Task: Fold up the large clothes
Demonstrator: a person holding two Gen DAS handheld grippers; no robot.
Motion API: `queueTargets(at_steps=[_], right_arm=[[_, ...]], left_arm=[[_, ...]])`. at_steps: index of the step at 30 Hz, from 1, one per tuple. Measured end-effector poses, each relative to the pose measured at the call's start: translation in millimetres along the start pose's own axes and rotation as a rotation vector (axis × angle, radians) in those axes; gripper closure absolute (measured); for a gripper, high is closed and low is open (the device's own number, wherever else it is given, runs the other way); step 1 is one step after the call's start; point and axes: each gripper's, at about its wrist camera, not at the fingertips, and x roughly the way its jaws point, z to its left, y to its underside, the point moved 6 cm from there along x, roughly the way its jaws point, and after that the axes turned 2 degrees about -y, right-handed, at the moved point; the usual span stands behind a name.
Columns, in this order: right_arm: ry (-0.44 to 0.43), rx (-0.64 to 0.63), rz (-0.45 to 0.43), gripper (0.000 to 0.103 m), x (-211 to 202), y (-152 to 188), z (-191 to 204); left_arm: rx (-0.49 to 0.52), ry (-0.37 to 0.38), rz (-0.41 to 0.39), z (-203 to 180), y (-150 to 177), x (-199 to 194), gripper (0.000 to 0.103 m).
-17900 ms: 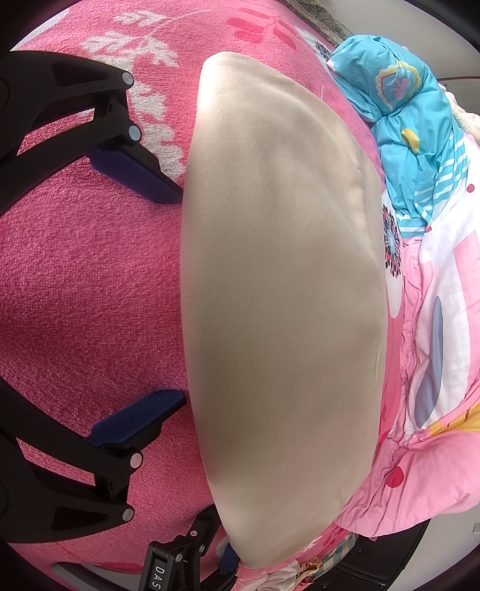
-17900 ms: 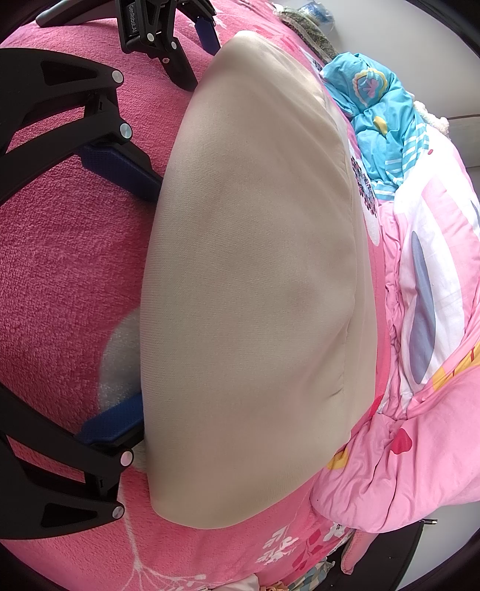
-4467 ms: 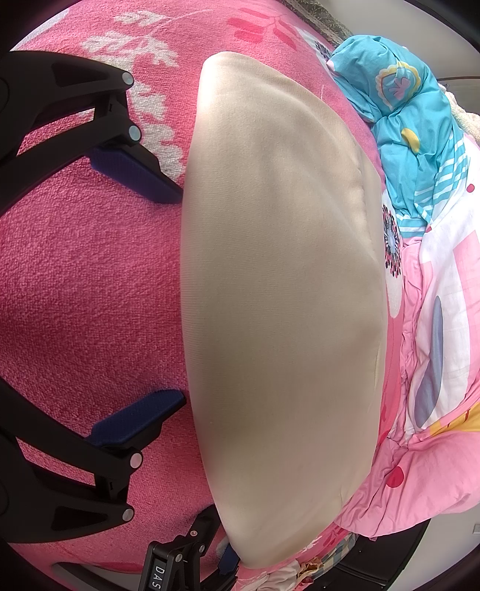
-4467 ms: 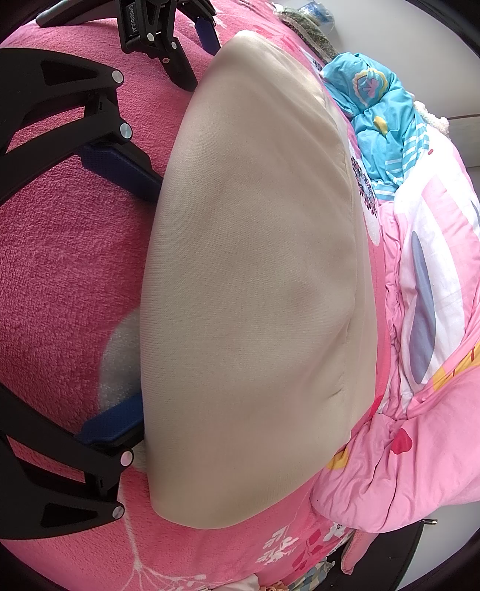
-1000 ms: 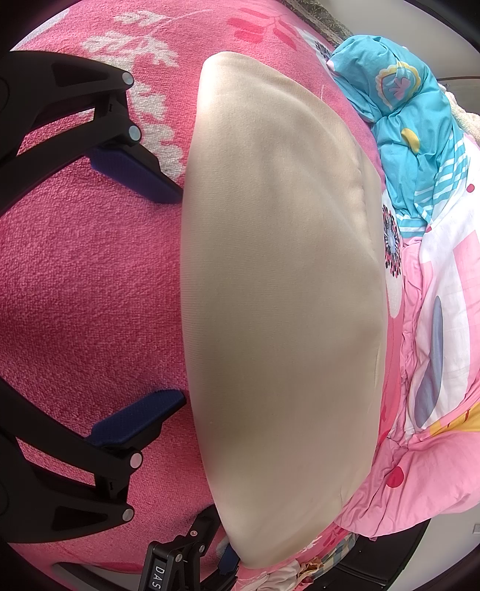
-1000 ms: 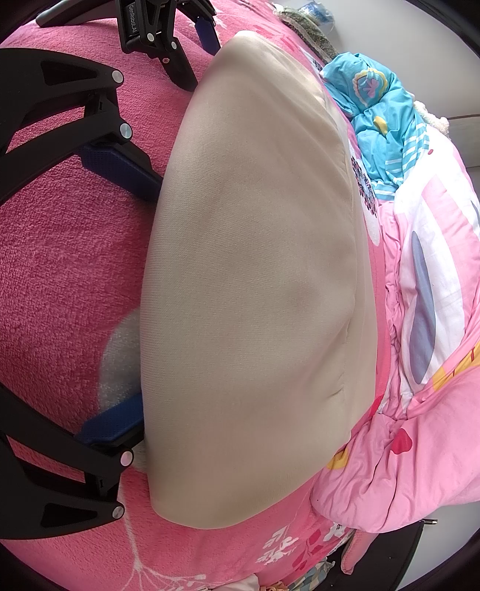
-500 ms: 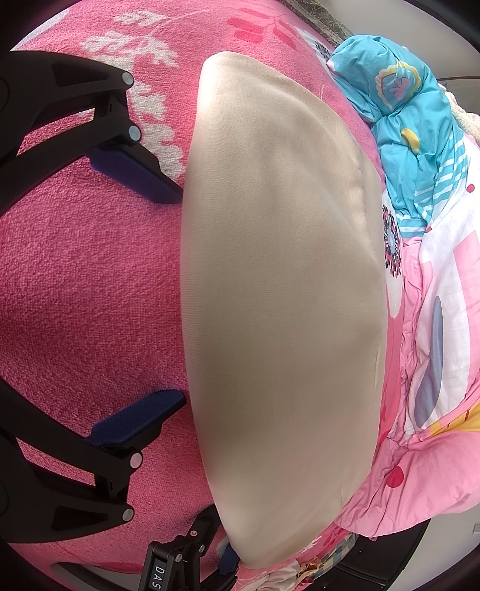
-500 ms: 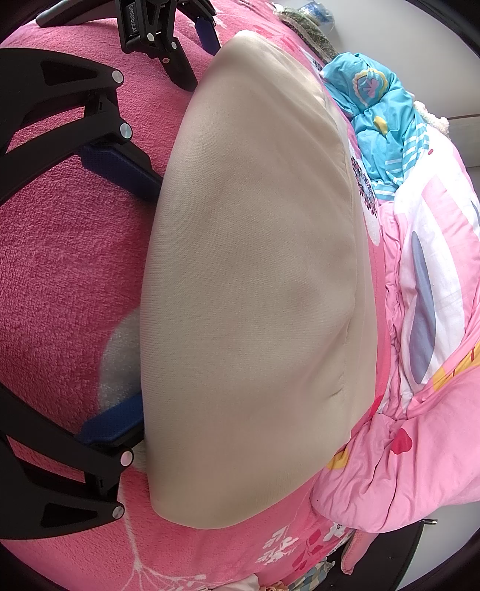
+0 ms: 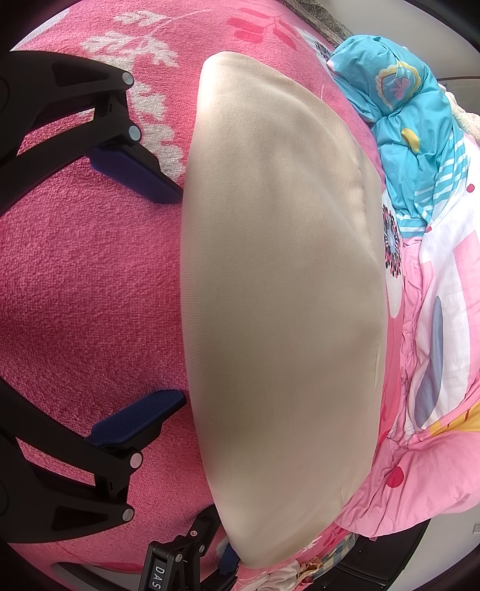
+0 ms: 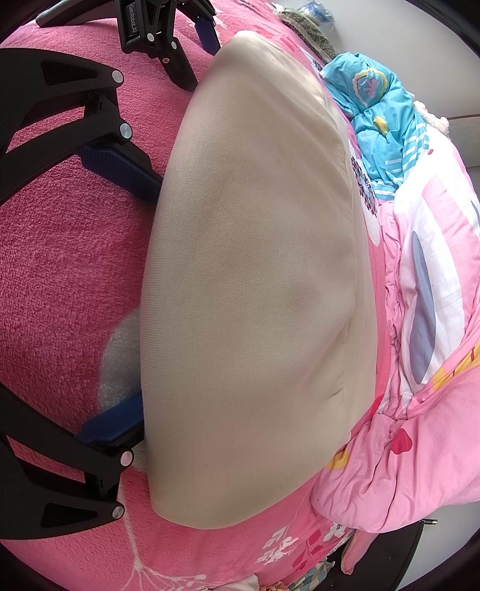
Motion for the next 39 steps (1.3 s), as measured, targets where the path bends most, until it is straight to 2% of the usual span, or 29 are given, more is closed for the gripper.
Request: queueTargets(at_steps=[39], right_arm=[[0.0,0.0,0.0,0.006,-0.3,-0.5,0.1]], left_arm=[[0.0,0.0,0.0,-0.2,-2.1,1.6,0.006]])
